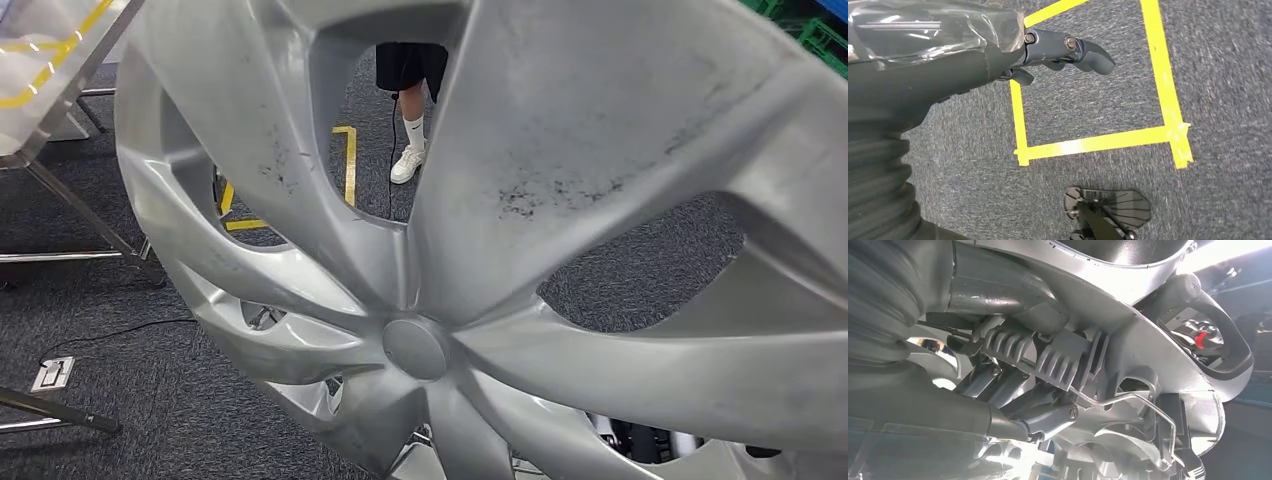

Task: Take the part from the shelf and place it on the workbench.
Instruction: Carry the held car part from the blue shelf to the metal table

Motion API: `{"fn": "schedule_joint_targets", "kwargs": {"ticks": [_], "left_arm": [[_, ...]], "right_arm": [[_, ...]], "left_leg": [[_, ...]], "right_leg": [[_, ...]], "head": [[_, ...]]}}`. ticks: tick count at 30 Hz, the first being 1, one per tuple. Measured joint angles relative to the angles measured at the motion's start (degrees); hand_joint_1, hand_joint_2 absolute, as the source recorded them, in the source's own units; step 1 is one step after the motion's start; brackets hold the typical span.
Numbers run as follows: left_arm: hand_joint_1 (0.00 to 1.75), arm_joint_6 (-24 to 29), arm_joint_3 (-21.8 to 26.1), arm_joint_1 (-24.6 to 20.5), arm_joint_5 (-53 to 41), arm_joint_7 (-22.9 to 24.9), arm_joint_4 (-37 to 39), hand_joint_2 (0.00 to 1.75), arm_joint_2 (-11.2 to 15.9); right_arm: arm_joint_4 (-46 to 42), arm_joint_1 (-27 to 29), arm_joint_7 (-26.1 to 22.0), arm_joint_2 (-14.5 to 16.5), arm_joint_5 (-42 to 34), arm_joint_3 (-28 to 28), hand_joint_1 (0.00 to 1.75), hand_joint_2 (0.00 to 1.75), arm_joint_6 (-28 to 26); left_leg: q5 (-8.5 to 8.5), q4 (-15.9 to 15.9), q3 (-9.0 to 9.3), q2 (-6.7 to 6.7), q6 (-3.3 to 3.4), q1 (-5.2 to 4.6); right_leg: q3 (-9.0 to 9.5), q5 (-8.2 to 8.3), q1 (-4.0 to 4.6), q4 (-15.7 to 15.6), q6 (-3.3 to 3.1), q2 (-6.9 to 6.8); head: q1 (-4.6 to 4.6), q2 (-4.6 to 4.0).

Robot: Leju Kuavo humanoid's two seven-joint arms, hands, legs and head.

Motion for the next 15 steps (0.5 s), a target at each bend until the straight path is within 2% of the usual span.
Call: {"fn": "schedule_joint_targets", "kwargs": {"ticks": [2,3,5,6,8,10,11,12,13,14,15], "left_arm": [[0.00,0.48,0.00,-0.16,0.22,-0.06,-0.02,1.75,0.36],[0.00,0.65,0.00,-0.25,0.35,-0.09,-0.03,1.75,0.54],[0.00,0.89,0.01,-0.30,0.55,-0.14,-0.04,1.75,0.78],[0.00,0.95,0.01,-0.26,0.74,-0.14,-0.04,1.75,0.83],[0.00,0.99,0.00,-0.38,1.43,-0.14,-0.05,1.75,0.84],[0.00,1.05,0.00,-0.58,2.48,-0.22,-0.05,1.75,0.77],[0.00,1.10,0.00,-0.59,3.17,-0.36,-0.05,1.75,0.74],[0.00,1.16,0.00,-0.52,4.05,-0.58,-0.05,1.75,0.71],[0.00,1.25,0.00,-0.43,5.12,-0.88,-0.05,1.75,0.70],[0.00,1.41,0.00,-0.34,6.38,-1.30,-0.05,1.75,0.68],[0.00,1.68,0.00,-0.28,7.58,-1.79,-0.05,1.75,0.67]], "right_arm": [[0.00,-0.10,-0.39,-0.02,0.44,-0.02,1.75,1.75,0.03],[0.00,-0.14,-0.57,-0.04,0.60,-0.02,1.75,1.75,0.02],[-0.02,-0.24,-0.75,-0.09,0.70,-0.03,1.75,1.75,0.02],[-0.05,-0.28,-0.80,-0.11,0.73,-0.04,1.75,1.75,0.01],[-0.15,-0.33,-1.02,-0.21,0.90,-0.13,1.75,1.75,0.00],[-0.19,-0.18,-1.48,-0.44,1.16,-0.33,1.75,1.75,-0.04],[-0.18,-0.06,-1.70,-0.57,1.25,-0.43,1.75,1.75,-0.09],[-0.17,0.07,-1.87,-0.68,1.29,-0.49,1.75,1.75,-0.15],[-0.17,0.17,-2.02,-0.79,1.30,-0.51,1.75,1.75,-0.25],[-0.17,0.26,-2.21,-0.91,1.33,-0.52,1.75,1.75,-0.38],[-0.17,0.30,-2.42,-1.02,1.38,-0.54,1.75,1.75,-0.52]], "left_leg": [[2.06,-6.53,3.41,2.54,1.08,-0.94],[2.24,-7.86,4.02,3.27,1.45,-1.33],[2.37,-8.27,4.14,2.20,1.76,-1.50],[2.62,-8.73,4.52,1.50,1.87,-1.34],[3.24,-9.74,5.38,0.06,2.25,-0.82],[3.55,-10.07,5.51,-1.47,2.47,-0.45],[3.57,-10.06,5.47,-2.32,2.48,-0.38],[3.58,-10.04,5.46,-3.15,2.43,-0.31],[3.57,-9.99,5.49,-3.99,2.31,-0.19],[3.52,-9.86,5.53,-4.83,2.11,0.00],[3.41,-9.64,5.51,-5.62,1.80,0.20]], "right_leg": [[0.22,-0.27,0.39,-0.01,0.09,-1.02],[0.27,-0.37,0.50,-0.02,0.23,-1.53],[0.46,-0.56,0.61,-0.14,0.59,-2.65],[0.52,-0.79,0.57,0.04,0.79,-2.54],[-0.70,-2.21,0.35,2.95,1.01,-0.03],[-4.40,-4.89,-0.14,10.12,1.05,2.98],[-6.34,-5.94,-0.39,13.69,1.23,3.49],[-7.62,-6.32,-0.65,15.83,1.59,3.67],[-7.79,-5.72,-0.94,15.66,2.18,3.74],[-6.78,-4.25,-1.28,13.11,2.92,3.90],[-4.94,-2.39,-1.68,8.98,3.68,4.45]], "head": [[0.03,0.00],[0.03,0.00],[0.00,0.00],[0.03,0.00],[0.14,0.00],[0.33,0.00],[0.42,0.00],[0.44,0.00],[0.44,0.00],[0.44,0.00],[0.45,0.00]]}}
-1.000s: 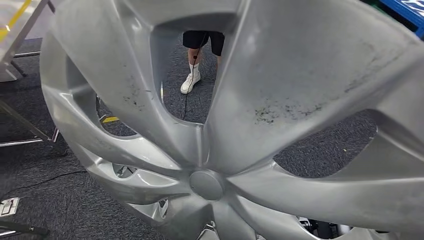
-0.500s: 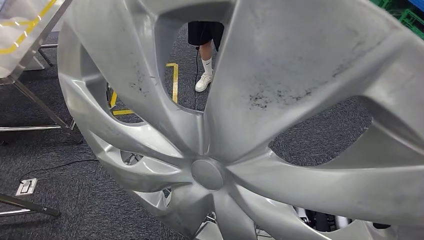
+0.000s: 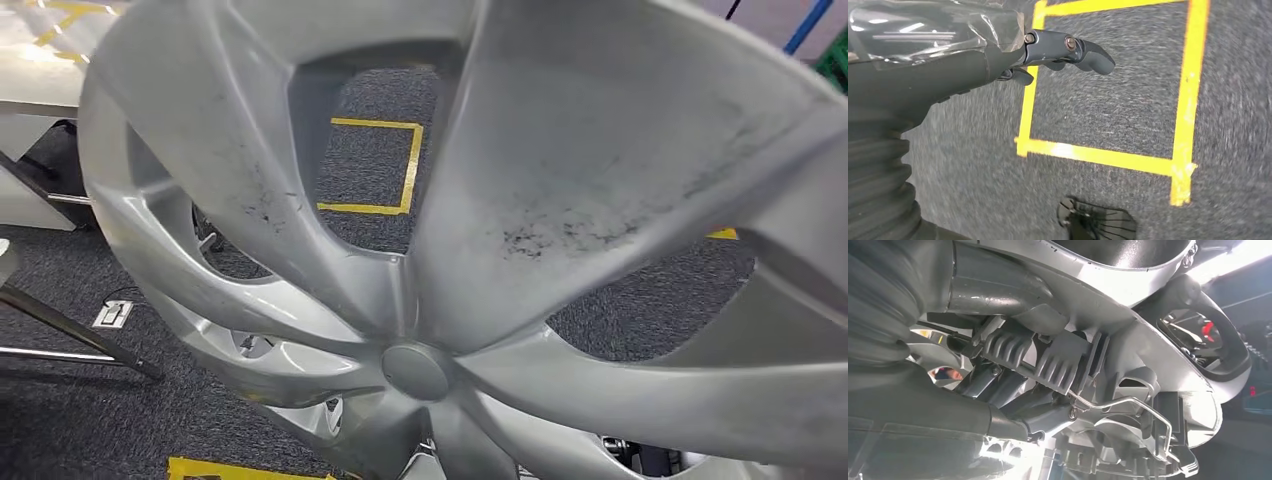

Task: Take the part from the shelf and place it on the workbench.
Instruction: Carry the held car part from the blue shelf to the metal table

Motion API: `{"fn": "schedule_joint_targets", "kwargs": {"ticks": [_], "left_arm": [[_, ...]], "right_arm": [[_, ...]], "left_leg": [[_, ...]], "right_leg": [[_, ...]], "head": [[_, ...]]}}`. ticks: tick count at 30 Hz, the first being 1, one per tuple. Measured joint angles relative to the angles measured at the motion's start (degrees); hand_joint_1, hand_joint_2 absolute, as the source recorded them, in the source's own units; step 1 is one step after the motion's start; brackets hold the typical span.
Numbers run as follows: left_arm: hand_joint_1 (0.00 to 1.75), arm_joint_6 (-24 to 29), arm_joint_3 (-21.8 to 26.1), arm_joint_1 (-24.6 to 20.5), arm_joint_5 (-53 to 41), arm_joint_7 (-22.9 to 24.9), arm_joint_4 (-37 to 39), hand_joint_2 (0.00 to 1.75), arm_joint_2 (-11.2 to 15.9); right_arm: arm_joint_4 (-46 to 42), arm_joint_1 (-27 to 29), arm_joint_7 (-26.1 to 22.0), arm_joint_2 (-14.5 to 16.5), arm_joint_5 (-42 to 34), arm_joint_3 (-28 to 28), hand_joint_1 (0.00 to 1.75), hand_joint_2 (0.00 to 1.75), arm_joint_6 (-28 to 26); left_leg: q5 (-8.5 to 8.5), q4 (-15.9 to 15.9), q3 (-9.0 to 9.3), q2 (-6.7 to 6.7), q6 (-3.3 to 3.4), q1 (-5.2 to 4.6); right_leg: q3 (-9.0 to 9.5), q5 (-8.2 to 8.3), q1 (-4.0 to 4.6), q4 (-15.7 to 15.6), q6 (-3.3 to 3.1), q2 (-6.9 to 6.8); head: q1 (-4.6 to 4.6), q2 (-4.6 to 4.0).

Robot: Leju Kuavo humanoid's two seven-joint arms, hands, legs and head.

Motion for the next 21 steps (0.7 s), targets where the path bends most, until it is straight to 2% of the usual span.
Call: {"fn": "schedule_joint_targets", "kwargs": {"ticks": [1,2,3,4,6,8,10,11,12,13,14,15,17,19,21], "left_arm": [[0.00,0.32,0.00,0.05,1.03,-0.50,0.00,1.75,0.01],[0.00,0.69,0.00,0.09,1.82,-0.98,0.00,1.75,0.03],[0.00,1.08,-0.01,0.16,2.31,-1.37,0.00,1.75,0.04],[0.00,1.49,-0.01,0.26,2.70,-1.72,0.00,1.75,0.07],[0.00,2.41,0.01,0.50,3.32,-2.64,0.01,1.75,0.04],[0.00,3.06,0.02,0.49,3.83,-3.81,0.03,1.75,0.00],[0.00,3.16,0.02,0.14,4.21,-4.68,0.04,1.75,-0.01],[0.00,3.01,0.01,-0.02,4.33,-4.94,0.04,1.75,0.00],[0.00,2.78,0.01,-0.10,4.38,-5.10,0.04,1.75,0.01],[0.00,2.52,0.00,-0.12,4.37,-5.20,0.04,1.75,0.01],[0.00,2.27,0.00,-0.14,4.36,-5.24,0.04,1.75,0.04],[0.00,2.09,0.00,-0.18,4.34,-5.25,0.04,1.75,0.09],[0.00,1.87,0.01,-0.51,4.30,-5.26,0.04,1.75,0.30],[0.00,1.73,0.02,-0.98,4.28,-5.32,0.04,1.75,0.52],[0.00,1.45,0.02,-1.03,4.10,-5.44,0.04,1.75,0.71]], "right_arm": [[0.02,0.03,-0.23,-0.10,0.06,-0.03,1.75,1.75,-0.13],[-0.01,0.05,-0.44,-0.19,0.13,-0.07,1.75,1.75,-0.25],[-0.04,0.08,-0.63,-0.24,0.21,-0.11,1.75,1.75,-0.34],[-0.07,0.08,-0.86,-0.28,0.33,-0.15,1.75,1.75,-0.44],[-0.20,0.07,-1.53,-0.28,0.92,-0.20,1.75,1.75,-0.71],[-0.43,0.08,-2.18,-0.20,1.60,-0.25,1.75,1.75,-0.96],[-0.58,0.13,-2.51,-0.14,1.93,-0.29,1.75,1.75,-1.11],[-0.59,0.15,-2.60,-0.11,2.07,-0.31,1.75,1.75,-1.15],[-0.59,0.17,-2.68,-0.10,2.22,-0.32,1.75,1.75,-1.17],[-0.59,0.18,-2.78,-0.09,2.34,-0.32,1.75,1.75,-1.18],[-0.59,0.18,-2.88,-0.09,2.43,-0.32,1.75,1.75,-1.17],[-0.59,0.17,-2.96,-0.09,2.47,-0.32,1.75,1.75,-1.16],[-0.60,0.12,-3.13,-0.07,2.49,-0.33,1.75,1.75,-1.10],[-0.62,0.08,-3.30,-0.03,2.55,-0.37,1.75,1.75,-1.03],[-0.64,-0.05,-3.49,0.02,2.84,-0.39,1.75,1.75,-0.96]], "left_leg": [[-0.18,0.32,-0.13,-0.74,-0.42,0.10],[-0.36,0.67,-0.36,-1.33,-0.86,0.15],[-0.46,0.93,-0.65,-1.76,-1.27,0.16],[-0.45,0.97,-0.93,-2.09,-1.66,0.19],[-0.44,1.05,-1.32,-2.25,-2.19,0.43],[-1.96,3.57,-2.57,-0.02,-2.59,0.45],[-5.41,10.64,-5.96,2.92,-2.83,0.38],[-6.96,14.60,-7.92,3.57,-2.88,0.40],[-7.72,17.33,-9.29,3.83,-2.86,0.40],[-7.42,17.99,-9.63,3.94,-2.76,0.37],[-6.07,16.19,-8.70,4.12,-2.54,0.30],[-4.19,12.70,-6.84,4.55,-2.19,0.14],[-1.60,5.14,-2.85,6.95,-1.28,-0.66],[-1.37,2.09,-1.51,8.31,-0.61,-1.38],[-1.15,1.46,-1.29,7.17,-0.25,-1.28]], "right_leg": [[1.70,1.51,-0.22,-3.80,0.45,0.79],[2.98,2.54,-0.35,-6.55,0.39,1.39],[3.55,2.96,-0.32,-7.86,0.00,1.81],[3.53,2.97,-0.09,-7.93,-0.66,1.75],[3.54,3.22,-0.04,-8.07,-1.67,0.96],[3.69,3.27,-0.06,-8.22,-2.38,0.03],[3.77,3.09,0.28,-8.23,-2.84,-1.09],[3.77,3.00,0.50,-8.22,-2.98,-1.71],[3.79,2.92,0.71,-8.22,-3.10,-2.35],[3.83,2.84,0.90,-8.22,-3.21,-2.95],[3.93,2.76,1.07,-8.22,-3.32,-3.54],[4.06,2.67,1.22,-8.22,-3.42,-4.10],[4.26,2.46,1.61,-8.21,-3.44,-5.15],[4.28,2.27,1.87,-8.23,-3.21,-6.25],[4.34,2.04,1.93,-8.20,-2.86,-7.12]], "head": [[0.04,0.00],[0.08,0.00],[0.11,0.00],[0.15,0.00],[0.17,0.00],[-0.06,0.00],[-0.32,0.00],[-0.35,0.00],[-0.35,0.00],[-0.35,0.00],[-0.35,0.00],[-0.35,0.00],[-0.34,0.00],[-0.31,0.00],[-0.32,0.00]]}}
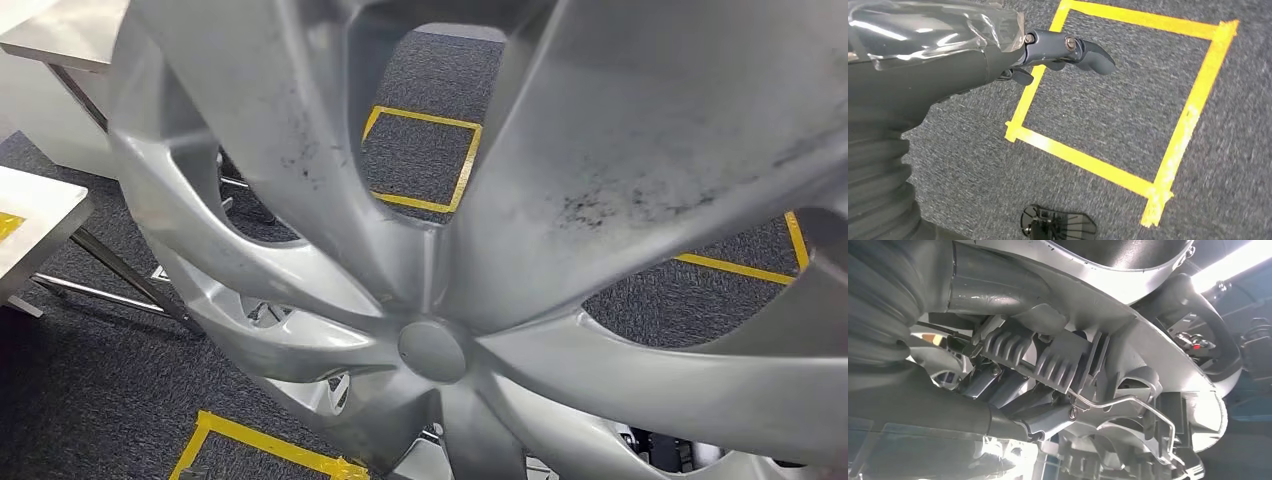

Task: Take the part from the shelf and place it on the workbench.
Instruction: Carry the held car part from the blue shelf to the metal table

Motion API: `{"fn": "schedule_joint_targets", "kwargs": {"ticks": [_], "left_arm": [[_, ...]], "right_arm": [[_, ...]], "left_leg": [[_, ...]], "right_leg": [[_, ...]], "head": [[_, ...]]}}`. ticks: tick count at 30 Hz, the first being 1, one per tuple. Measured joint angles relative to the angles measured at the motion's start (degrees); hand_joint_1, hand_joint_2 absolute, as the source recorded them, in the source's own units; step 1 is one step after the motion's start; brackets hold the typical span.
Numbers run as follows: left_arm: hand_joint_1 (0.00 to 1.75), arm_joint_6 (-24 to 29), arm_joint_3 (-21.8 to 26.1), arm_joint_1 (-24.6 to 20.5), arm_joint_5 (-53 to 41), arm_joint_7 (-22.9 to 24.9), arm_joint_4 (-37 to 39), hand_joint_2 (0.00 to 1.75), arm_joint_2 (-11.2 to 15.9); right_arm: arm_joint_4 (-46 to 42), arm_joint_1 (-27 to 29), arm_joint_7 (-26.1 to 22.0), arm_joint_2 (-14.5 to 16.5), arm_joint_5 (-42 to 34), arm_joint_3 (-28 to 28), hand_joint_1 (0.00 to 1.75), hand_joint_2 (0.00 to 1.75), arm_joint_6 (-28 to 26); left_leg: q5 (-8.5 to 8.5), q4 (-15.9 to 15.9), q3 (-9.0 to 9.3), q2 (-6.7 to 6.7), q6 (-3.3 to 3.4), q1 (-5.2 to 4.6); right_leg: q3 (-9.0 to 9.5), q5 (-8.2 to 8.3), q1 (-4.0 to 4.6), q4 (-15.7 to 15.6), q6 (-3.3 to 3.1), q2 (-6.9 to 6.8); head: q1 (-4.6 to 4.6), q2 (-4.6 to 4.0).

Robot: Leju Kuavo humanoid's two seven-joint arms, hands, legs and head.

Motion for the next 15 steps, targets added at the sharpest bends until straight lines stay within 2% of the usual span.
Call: {"fn": "schedule_joint_targets", "kwargs": {"ticks": [1,2,4,6,7,8,10,11,12,13,15], "left_arm": [[0.00,-0.28,-0.01,0.07,-0.25,-0.06,0.00,1.75,0.03],[0.00,-0.75,-0.01,0.06,-0.62,-0.09,0.00,1.75,0.04],[0.00,-2.25,-0.03,-0.20,-1.49,0.11,0.00,1.75,-0.01],[0.00,-4.02,-0.03,-0.30,-2.06,0.56,0.00,1.75,0.01],[0.00,-4.90,-0.03,-0.25,-2.21,0.79,0.00,1.75,0.01],[0.00,-5.76,-0.03,-0.18,-2.32,1.05,0.00,1.75,0.01],[0.00,-7.27,-0.02,-0.07,-2.61,1.46,-0.01,1.75,0.04],[0.00,-7.73,-0.02,-0.03,-2.73,1.63,-0.01,1.75,0.12],[0.00,-8.01,-0.02,0.04,-2.79,1.73,-0.02,1.75,0.20],[0.00,-8.15,-0.02,0.16,-2.80,1.81,-0.02,1.75,0.28],[0.00,-8.25,-0.02,0.50,-2.81,1.91,-0.02,1.75,0.37]], "right_arm": [[-0.01,-0.13,-0.11,0.01,0.26,0.01,1.75,1.75,0.06],[-0.03,-0.29,-0.31,-0.01,0.52,0.01,1.75,1.75,0.15],[-0.02,-0.49,-0.77,-0.16,0.98,-0.03,1.75,1.75,0.45],[0.04,-0.54,-1.14,-0.37,1.22,-0.07,1.75,1.75,0.78],[0.07,-0.59,-1.26,-0.47,1.30,-0.06,1.75,1.75,0.87],[0.08,-0.66,-1.38,-0.57,1.35,-0.06,1.75,1.75,0.91],[0.11,-0.92,-1.63,-0.81,1.43,-0.05,1.75,1.75,0.94],[0.14,-1.09,-1.73,-0.92,1.45,-0.03,1.75,1.75,0.95],[0.17,-1.23,-1.84,-1.02,1.45,-0.02,1.75,1.75,0.96],[0.21,-1.36,-1.91,-1.08,1.45,-0.01,1.75,1.75,0.97],[0.25,-1.66,-1.99,-1.13,1.43,0.02,1.75,1.75,0.98]], "left_leg": [[0.27,-0.46,0.39,-0.64,0.19,0.22],[0.62,-0.90,0.78,-1.29,0.43,0.47],[1.01,-1.30,1.14,-2.72,0.75,0.78],[1.07,-1.26,1.09,-4.33,0.79,0.94],[1.04,-1.21,1.11,-5.19,0.69,1.06],[0.99,-1.10,1.14,-6.01,0.53,1.22],[0.65,-0.57,1.10,-7.65,-0.15,1.65],[0.39,-0.14,0.93,-8.35,-0.62,1.74],[0.20,0.18,0.70,-8.93,-1.10,1.79],[0.11,0.35,0.48,-9.34,-1.50,1.81],[0.15,0.28,0.24,-9.79,-2.02,1.98]], "right_leg": [[-0.12,-0.37,-0.06,0.52,0.16,0.63],[-0.68,-1.14,-0.15,1.94,0.22,1.84],[-3.50,-3.74,-0.53,8.10,0.21,4.96],[-6.97,-5.75,-0.97,14.81,0.53,6.13],[-7.71,-5.64,-1.25,15.84,1.03,6.27],[-7.34,-4.65,-1.54,14.59,1.69,6.36],[-4.22,-1.35,-2.28,7.37,3.10,7.36],[-2.66,-0.10,-2.48,4.07,3.30,8.06],[-1.64,0.66,-2.54,1.92,3.14,8.59],[-1.29,0.86,-2.43,1.18,2.68,8.85],[-1.28,1.01,-2.21,1.13,1.66,8.16]], "head": [[0.02,0.00],[0.05,0.00],[0.26,0.00],[0.38,0.00],[0.37,0.00],[0.37,0.00],[0.38,0.00],[0.46,0.00],[0.52,0.00],[0.56,0.00],[0.59,0.00]]}}
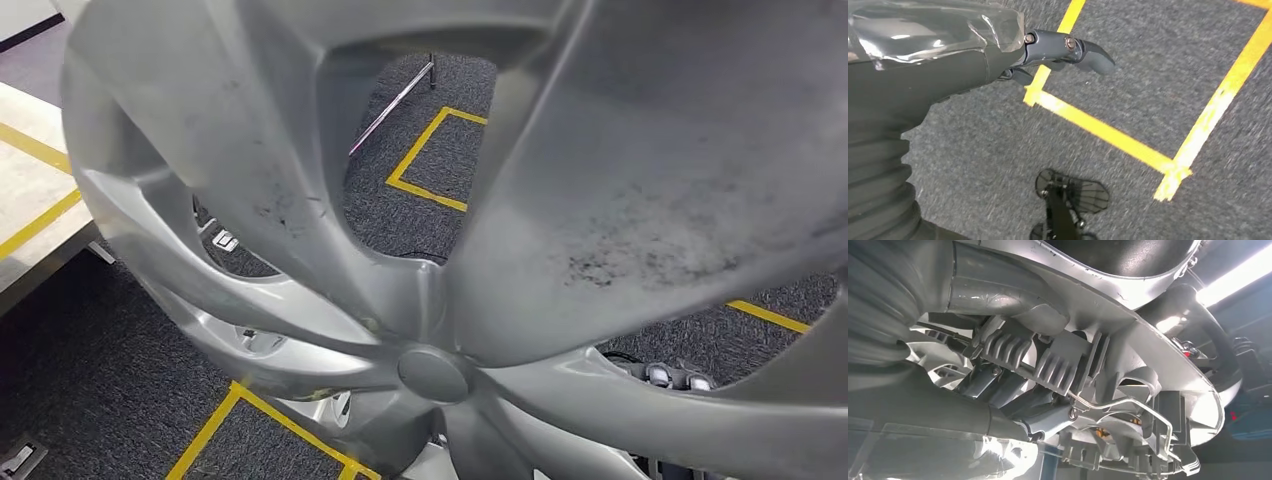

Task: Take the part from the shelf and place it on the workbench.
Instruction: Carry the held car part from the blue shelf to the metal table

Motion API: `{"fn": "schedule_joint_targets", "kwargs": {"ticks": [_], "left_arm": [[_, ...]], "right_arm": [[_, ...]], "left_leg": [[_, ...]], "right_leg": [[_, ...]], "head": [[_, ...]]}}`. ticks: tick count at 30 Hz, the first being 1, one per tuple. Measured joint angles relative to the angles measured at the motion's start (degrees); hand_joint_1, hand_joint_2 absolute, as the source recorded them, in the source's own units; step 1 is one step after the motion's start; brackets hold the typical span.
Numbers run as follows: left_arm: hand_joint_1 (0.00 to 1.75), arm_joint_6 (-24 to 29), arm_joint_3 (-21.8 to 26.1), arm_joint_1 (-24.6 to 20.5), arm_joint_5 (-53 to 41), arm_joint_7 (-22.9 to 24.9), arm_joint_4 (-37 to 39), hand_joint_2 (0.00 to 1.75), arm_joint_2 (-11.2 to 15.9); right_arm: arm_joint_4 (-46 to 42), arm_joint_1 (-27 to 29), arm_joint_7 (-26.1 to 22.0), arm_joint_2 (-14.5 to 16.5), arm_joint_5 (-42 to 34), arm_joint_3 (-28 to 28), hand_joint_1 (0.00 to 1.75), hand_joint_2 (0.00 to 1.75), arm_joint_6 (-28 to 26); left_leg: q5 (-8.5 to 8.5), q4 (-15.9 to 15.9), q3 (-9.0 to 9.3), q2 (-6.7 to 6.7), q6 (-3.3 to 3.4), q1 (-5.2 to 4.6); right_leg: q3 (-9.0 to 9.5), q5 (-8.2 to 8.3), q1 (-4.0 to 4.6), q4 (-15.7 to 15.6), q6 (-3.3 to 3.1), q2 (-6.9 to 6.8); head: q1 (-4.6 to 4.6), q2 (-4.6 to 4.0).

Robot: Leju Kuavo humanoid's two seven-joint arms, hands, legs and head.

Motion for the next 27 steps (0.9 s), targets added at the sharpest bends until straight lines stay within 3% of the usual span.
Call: {"fn": "schedule_joint_targets", "kwargs": {"ticks": [1,3,5,7,8,9,11,13,14,16,18,20,22,23,24,26,27], "left_arm": [[0.00,-0.02,0.00,0.15,-0.01,0.02,0.01,1.75,0.02],[0.00,-0.02,0.00,0.20,-0.01,0.03,0.02,1.75,0.10],[0.00,-0.08,0.00,0.13,-0.01,0.04,0.02,1.75,0.18],[0.00,-0.35,0.00,0.15,-0.01,0.08,0.02,1.75,0.20],[0.00,-0.61,0.00,0.17,0.02,0.12,0.02,1.75,0.20],[0.00,-0.98,0.00,0.18,0.14,0.23,0.02,1.75,0.22],[0.00,-2.01,0.00,0.14,0.68,0.53,0.02,1.75,0.37],[0.00,-3.16,0.01,0.09,1.37,0.84,0.03,1.75,0.50],[0.00,-3.67,0.02,0.13,1.64,1.02,0.03,1.75,0.57],[0.00,-4.55,0.01,0.42,1.99,1.46,0.04,1.75,0.65],[0.00,-5.09,0.00,0.59,2.09,1.79,0.04,1.75,0.62],[0.00,-5.16,0.01,0.49,2.08,1.90,0.04,1.75,0.45],[0.00,-5.01,0.01,0.43,2.07,1.94,0.04,1.75,0.25],[0.00,-4.93,0.01,0.44,2.05,1.95,0.04,1.75,0.11],[0.00,-4.84,0.01,0.46,2.03,1.96,0.04,1.75,-0.01],[0.00,-4.72,0.01,0.46,1.99,1.96,0.04,1.75,-0.17],[0.00,-4.67,0.01,0.47,1.98,1.97,0.04,1.75,-0.21]], "right_arm": [[0.00,-0.17,0.01,0.01,0.02,0.01,1.75,1.75,0.00],[0.00,-0.34,0.00,0.01,0.03,0.01,1.75,1.75,0.00],[0.00,-0.31,-0.01,0.00,0.04,0.01,1.75,1.75,0.00],[0.00,-0.28,-0.01,-0.01,0.08,0.01,1.75,1.75,0.00],[0.00,-0.29,-0.01,-0.01,0.10,0.01,1.75,1.75,0.00],[0.00,-0.30,-0.01,-0.01,0.13,0.02,1.75,1.75,0.00],[-0.01,-0.34,-0.01,-0.01,0.15,0.03,1.75,1.75,-0.02],[-0.02,-0.37,-0.02,-0.01,0.15,0.04,1.75,1.75,-0.08],[-0.02,-0.39,-0.02,-0.01,0.14,0.06,1.75,1.75,-0.11],[-0.06,-0.48,0.03,0.02,0.13,0.11,1.75,1.75,-0.20],[-0.14,-0.58,0.16,-0.02,0.10,0.19,1.75,1.75,-0.27],[-0.16,-0.51,0.21,-0.20,-0.01,0.27,1.75,1.75,-0.41],[-0.15,-0.35,0.18,-0.39,-0.10,0.31,1.75,1.75,-0.61],[-0.15,-0.28,0.18,-0.46,-0.10,0.31,1.75,1.75,-0.67],[-0.15,-0.24,0.18,-0.51,-0.08,0.31,1.75,1.75,-0.73],[-0.16,-0.20,0.20,-0.59,-0.05,0.31,1.75,1.75,-0.79],[-0.18,-0.18,0.20,-0.59,-0.03,0.32,1.75,1.75,-0.81]], "left_leg": [[-0.18,0.21,-0.15,0.50,-0.18,0.07],[-2.10,3.61,-1.77,3.19,-0.53,0.06],[-5.51,11.18,-5.55,5.85,-0.73,0.00],[-6.90,16.35,-8.34,6.50,-0.67,0.01],[-6.05,15.76,-8.14,6.64,-0.49,-0.04],[-4.35,12.92,-6.74,7.02,-0.14,-0.20],[-1.21,5.11,-2.69,9.39,1.05,-0.97],[-0.40,1.05,-0.74,11.29,1.95,-1.80],[-0.57,0.74,-0.75,11.24,2.11,-2.02],[-0.08,-0.30,-0.14,9.78,2.28,-1.92],[0.72,-1.79,1.09,8.29,2.54,-1.40],[1.10,-2.37,1.60,6.81,2.65,-1.06],[1.11,-2.33,1.57,5.13,2.61,-0.98],[1.06,-2.29,1.59,4.24,2.54,-0.92],[0.97,-2.22,1.65,3.39,2.40,-0.82],[0.57,-1.71,1.64,1.82,1.79,-0.68],[0.31,-1.34,1.48,1.16,1.40,-0.67]], "right_leg": [[0.06,0.04,-0.02,-0.06,-0.33,-0.38],[0.23,0.01,-0.03,-0.20,-1.01,-1.31],[0.26,-0.19,0.36,-0.21,-1.50,-2.42],[0.27,-0.36,0.72,-0.20,-1.76,-3.70],[0.32,-0.44,0.89,-0.20,-1.86,-4.33],[0.43,-0.52,1.05,-0.20,-1.94,-4.94],[0.70,-0.74,1.45,-0.22,-1.95,-6.08],[0.84,-0.92,1.57,-0.31,-1.72,-7.11],[0.93,-0.99,1.58,-0.43,-1.52,-7.69],[1.40,-1.17,1.50,-0.71,-1.03,-8.34],[0.71,-2.40,1.47,1.41,-0.85,-6.22],[-2.52,-4.99,1.32,7.89,-1.08,-3.16],[-5.83,-6.56,1.18,13.72,-0.90,-2.19],[-6.34,-6.17,1.09,14.07,-0.52,-2.07],[-5.64,-4.85,0.95,11.99,0.04,-1.88],[-2.45,-1.31,0.52,4.39,1.08,-0.24],[-1.09,-0.04,0.35,1.37,1.10,0.49]], "head": [[-0.02,0.00],[-0.28,0.00],[-0.53,0.00],[-0.52,0.00],[-0.52,0.00],[-0.51,0.00],[-0.47,0.00],[-0.46,0.00],[-0.45,0.00],[-0.43,0.00],[-0.34,0.00],[-0.15,0.00],[-0.01,0.00],[0.00,0.00],[-0.01,0.00],[0.02,0.00],[0.05,0.00]]}}
